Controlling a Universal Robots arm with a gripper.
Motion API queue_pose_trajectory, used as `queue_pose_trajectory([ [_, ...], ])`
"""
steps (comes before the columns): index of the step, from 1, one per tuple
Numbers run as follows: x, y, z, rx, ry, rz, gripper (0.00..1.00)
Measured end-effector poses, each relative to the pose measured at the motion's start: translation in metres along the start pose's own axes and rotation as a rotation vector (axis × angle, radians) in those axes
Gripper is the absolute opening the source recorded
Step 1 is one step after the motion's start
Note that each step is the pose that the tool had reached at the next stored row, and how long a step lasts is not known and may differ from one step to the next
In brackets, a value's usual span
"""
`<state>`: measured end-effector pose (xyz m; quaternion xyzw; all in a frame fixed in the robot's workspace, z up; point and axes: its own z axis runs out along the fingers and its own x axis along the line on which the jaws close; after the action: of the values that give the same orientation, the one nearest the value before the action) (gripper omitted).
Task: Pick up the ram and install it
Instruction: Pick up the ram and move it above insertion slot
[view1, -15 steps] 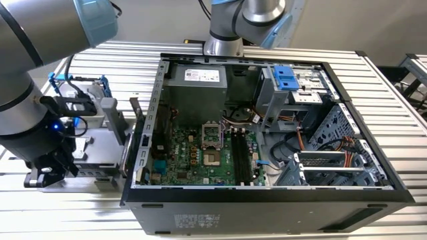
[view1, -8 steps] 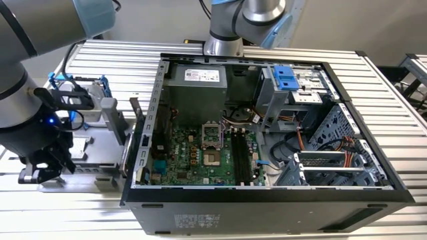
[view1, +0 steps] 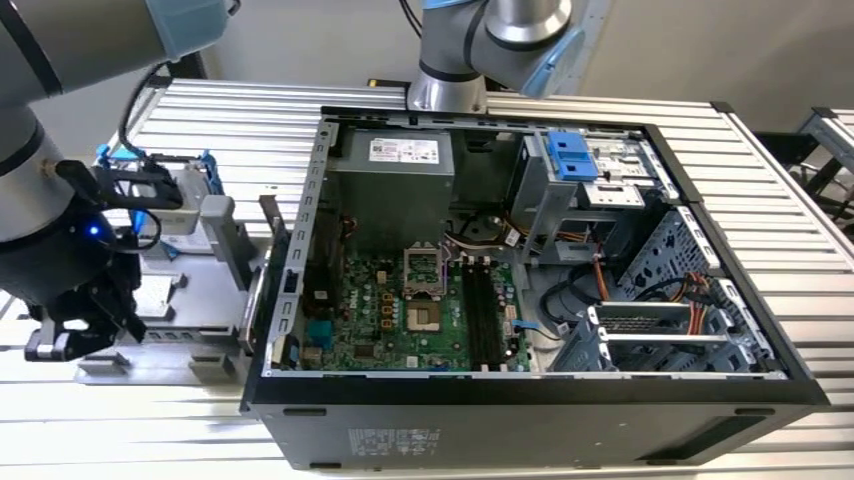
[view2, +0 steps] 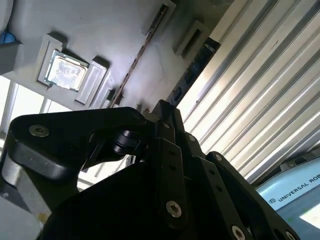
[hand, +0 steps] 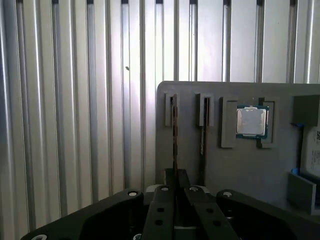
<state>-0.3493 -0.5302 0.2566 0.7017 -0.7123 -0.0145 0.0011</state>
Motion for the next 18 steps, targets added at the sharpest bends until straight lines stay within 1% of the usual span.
queue_pose_trajectory([
  [1,-0.0002,0.0003,-0.0111,0.0005,0.0,0.0,0.0],
  [2,-0.0004,0.0005,-0.0175,0.0005,0.0,0.0,0.0],
  [10,-0.0008,0.001,-0.0414,0.0006,-0.0001,-0.001,0.0],
  [18,-0.0013,0.0016,-0.0668,0.0005,0.0,-0.001,0.0],
])
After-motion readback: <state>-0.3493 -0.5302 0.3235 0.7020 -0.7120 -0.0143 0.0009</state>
